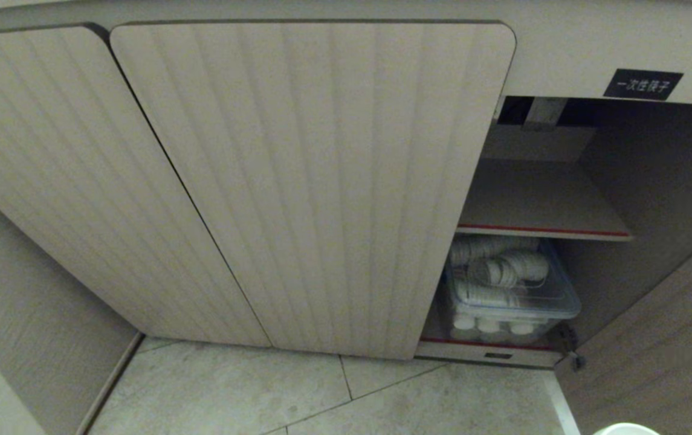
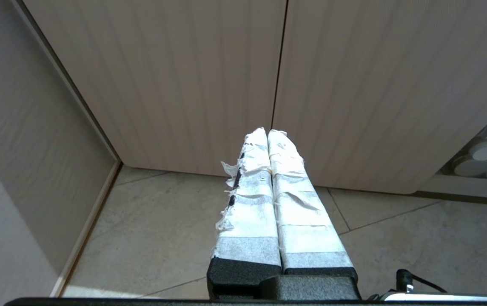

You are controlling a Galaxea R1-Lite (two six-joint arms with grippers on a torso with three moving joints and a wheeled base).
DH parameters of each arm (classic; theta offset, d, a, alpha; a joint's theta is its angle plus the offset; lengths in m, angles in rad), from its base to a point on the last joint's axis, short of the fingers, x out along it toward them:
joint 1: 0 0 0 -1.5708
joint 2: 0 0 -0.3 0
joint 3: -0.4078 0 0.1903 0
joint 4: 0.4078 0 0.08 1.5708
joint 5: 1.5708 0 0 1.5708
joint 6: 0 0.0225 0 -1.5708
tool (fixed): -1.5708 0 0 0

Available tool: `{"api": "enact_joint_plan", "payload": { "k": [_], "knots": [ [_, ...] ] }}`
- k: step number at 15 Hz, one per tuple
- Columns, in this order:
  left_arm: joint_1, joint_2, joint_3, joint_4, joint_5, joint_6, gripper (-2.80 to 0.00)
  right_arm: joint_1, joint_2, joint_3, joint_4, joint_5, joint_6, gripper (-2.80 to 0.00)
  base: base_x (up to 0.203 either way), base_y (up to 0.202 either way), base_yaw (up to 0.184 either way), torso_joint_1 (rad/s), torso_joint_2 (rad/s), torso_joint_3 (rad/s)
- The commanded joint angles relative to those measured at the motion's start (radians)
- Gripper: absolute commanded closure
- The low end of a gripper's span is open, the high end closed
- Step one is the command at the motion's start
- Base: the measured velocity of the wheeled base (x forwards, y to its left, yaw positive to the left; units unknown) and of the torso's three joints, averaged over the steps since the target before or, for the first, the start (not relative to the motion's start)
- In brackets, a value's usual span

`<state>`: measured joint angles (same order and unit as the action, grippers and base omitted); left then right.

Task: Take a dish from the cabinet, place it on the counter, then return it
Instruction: Place it on the table

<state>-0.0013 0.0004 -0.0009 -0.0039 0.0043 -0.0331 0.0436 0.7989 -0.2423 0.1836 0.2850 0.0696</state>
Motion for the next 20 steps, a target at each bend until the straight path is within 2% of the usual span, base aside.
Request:
{"api": "enact_joint_plan", "payload": {
  "k": [1,20],
  "knots": [
    [0.000,0.000,-0.001,-0.001,0.000,-0.001,0.00,-0.002,0.005,0.005,0.000,0.002,-0.004,0.00,0.000,0.000,0.000,0.000,0.00,0.000],
    [0.000,0.000,0.000,-0.001,0.000,-0.001,0.00,0.002,-0.002,0.029,-0.040,-0.004,-0.007,0.00,0.000,0.000,0.000,0.000,0.00,0.000]
  ]
}}
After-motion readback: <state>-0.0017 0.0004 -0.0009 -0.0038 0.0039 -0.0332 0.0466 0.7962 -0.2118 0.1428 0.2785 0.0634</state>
